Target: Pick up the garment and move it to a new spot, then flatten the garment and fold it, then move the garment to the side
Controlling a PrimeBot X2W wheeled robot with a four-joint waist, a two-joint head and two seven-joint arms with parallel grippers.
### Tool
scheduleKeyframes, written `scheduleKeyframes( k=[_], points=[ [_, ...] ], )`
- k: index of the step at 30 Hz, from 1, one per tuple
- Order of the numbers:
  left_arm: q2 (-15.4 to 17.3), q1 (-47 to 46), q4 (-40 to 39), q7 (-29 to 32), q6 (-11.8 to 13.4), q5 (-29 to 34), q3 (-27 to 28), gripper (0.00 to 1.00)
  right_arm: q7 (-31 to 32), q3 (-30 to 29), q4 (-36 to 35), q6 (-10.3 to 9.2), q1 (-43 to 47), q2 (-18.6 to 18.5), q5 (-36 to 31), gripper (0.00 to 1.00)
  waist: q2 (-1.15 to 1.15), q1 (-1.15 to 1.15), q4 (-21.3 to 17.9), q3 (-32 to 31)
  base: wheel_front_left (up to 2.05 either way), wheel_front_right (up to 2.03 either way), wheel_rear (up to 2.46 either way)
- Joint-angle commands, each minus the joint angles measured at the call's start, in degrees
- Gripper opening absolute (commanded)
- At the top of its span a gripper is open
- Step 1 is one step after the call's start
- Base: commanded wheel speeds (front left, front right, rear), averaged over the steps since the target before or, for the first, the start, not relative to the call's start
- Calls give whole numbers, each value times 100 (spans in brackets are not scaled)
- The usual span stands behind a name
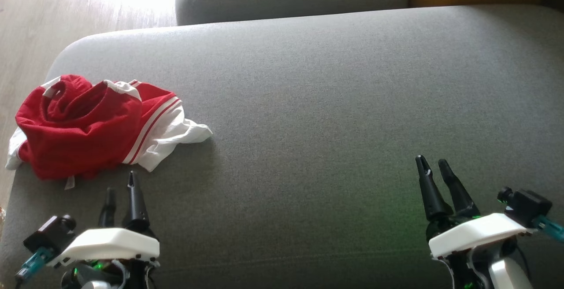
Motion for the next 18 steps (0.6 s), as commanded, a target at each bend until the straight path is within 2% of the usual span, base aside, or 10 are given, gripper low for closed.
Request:
scheduleKeyframes(
  k=[1, 9, 14, 18],
  points=[
    [85, -170, -276, -81, 61, 249, 60, 100, -110, 121, -250, 0, -279, -50, -211, 100, 0, 0, 4, 2, 0, 0, 0],
    [92, -169, -330, -198, 153, 743, 1, 100, -228, 282, -364, 0, -307, -56, -725, 100, 0, 0, 11, 8, 0, 0, 0],
    [96, -187, -444, -282, 108, 1139, -68, 100, -312, 688, -377, 0, -340, -59, -1176, 100, 0, 0, 12, 13, 0, 0, 0],
    [100, -189, -551, -349, 91, 1404, -97, 100, -380, 769, -426, 0, -364, -62, -1534, 100, 0, 0, 3, 11, 0, 0, 0]
  ],
)
